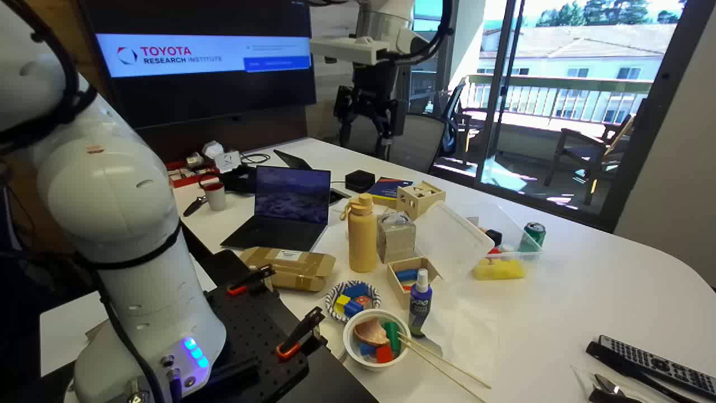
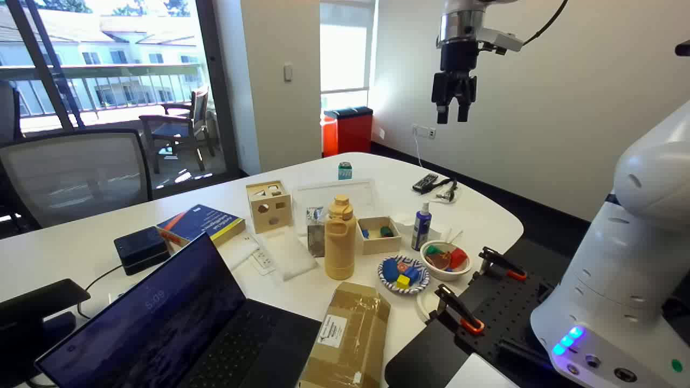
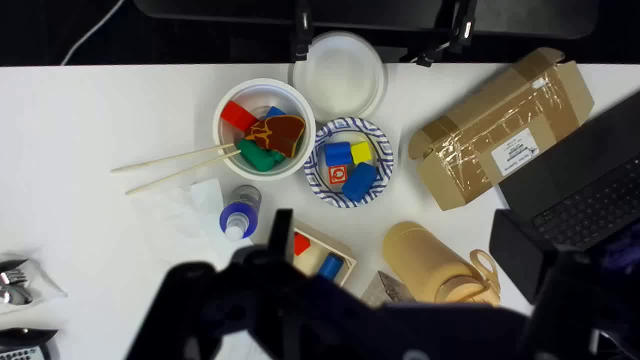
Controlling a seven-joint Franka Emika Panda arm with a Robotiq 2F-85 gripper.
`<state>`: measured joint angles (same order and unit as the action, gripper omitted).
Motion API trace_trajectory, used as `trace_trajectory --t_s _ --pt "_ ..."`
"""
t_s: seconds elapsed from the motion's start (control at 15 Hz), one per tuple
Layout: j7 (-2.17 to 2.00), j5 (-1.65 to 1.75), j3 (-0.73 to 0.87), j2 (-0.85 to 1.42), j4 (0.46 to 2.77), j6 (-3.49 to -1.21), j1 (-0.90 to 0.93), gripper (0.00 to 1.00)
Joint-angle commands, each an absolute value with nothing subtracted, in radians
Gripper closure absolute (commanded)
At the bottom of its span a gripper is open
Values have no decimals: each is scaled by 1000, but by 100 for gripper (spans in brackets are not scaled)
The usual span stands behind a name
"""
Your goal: Press a key on the keyboard.
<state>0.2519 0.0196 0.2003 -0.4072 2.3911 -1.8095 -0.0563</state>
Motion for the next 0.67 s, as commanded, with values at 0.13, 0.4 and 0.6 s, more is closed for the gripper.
trace_trajectory --t_s 0.13,0.4,0.6 --pt "256 15 187 -406 2390 -1808 -70 0" --pt "234 -17 124 -291 2392 -1931 -10 0" --pt "270 -44 41 -199 2389 -2056 61 0"
